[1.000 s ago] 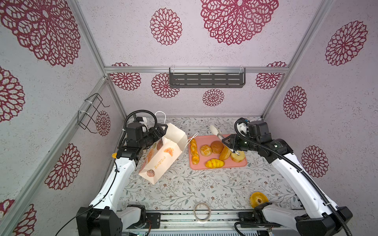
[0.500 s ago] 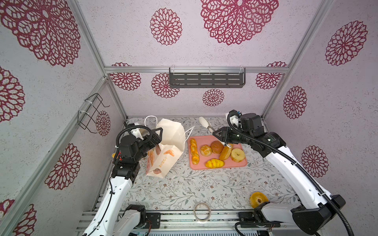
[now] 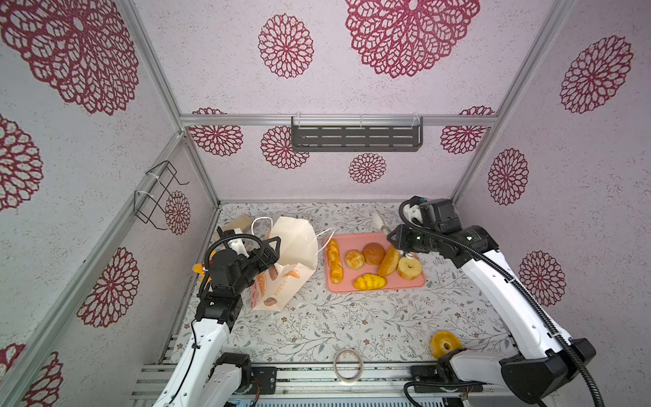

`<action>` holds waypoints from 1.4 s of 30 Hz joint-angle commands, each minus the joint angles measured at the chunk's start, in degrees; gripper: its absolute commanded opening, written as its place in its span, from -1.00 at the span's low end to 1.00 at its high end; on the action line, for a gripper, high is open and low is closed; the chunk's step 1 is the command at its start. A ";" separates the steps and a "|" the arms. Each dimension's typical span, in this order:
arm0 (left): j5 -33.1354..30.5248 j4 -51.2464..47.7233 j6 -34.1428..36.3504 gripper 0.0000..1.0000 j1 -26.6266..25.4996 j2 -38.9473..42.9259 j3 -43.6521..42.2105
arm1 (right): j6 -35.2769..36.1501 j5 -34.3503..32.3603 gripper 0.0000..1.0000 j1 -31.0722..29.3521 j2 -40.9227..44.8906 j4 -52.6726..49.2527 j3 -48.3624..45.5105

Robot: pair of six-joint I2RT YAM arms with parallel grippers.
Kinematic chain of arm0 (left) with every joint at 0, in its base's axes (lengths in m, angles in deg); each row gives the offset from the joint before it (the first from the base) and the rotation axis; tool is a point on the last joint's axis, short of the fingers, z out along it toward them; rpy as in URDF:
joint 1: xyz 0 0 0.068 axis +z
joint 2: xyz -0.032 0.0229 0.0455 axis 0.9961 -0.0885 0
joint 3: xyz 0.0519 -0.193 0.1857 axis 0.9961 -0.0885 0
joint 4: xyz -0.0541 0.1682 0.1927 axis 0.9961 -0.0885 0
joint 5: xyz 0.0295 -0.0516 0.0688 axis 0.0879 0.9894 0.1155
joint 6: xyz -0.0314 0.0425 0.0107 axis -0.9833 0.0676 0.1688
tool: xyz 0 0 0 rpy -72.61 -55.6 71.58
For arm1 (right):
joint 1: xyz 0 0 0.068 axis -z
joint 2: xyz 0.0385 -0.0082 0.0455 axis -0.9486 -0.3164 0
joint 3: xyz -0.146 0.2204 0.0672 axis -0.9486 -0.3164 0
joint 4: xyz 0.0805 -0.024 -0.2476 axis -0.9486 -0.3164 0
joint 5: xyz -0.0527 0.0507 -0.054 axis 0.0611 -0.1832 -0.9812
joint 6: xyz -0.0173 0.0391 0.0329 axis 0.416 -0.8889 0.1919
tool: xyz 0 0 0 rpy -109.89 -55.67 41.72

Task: Take the fake bread out of the paper bag
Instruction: 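Move the right gripper beyond the tray and release the tongs onto the table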

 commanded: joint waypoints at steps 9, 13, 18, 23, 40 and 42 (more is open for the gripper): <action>0.51 2.56 -1.34 0.95 -0.08 1.22 1.35 | 24.96 -14.08 -0.23 20.11 -8.80 26.24 -18.62; 0.85 3.30 -2.46 0.95 -0.09 0.93 1.08 | 29.34 -13.57 -0.15 21.70 -12.22 33.42 -22.63; 1.70 4.39 -3.78 0.95 -0.08 0.44 0.69 | 31.13 -12.16 0.02 25.38 -15.01 37.34 -24.79; 1.69 4.62 -4.18 0.95 -0.09 0.44 0.60 | 27.25 -9.92 0.56 28.51 -17.10 33.30 -21.83; 1.35 5.21 -4.15 0.95 -0.17 -0.09 0.41 | -8.76 23.20 0.94 17.05 -3.04 12.34 -7.01; 1.43 4.86 -3.58 0.95 -0.17 0.00 0.51 | -15.01 22.30 0.91 8.35 -0.27 14.86 -6.34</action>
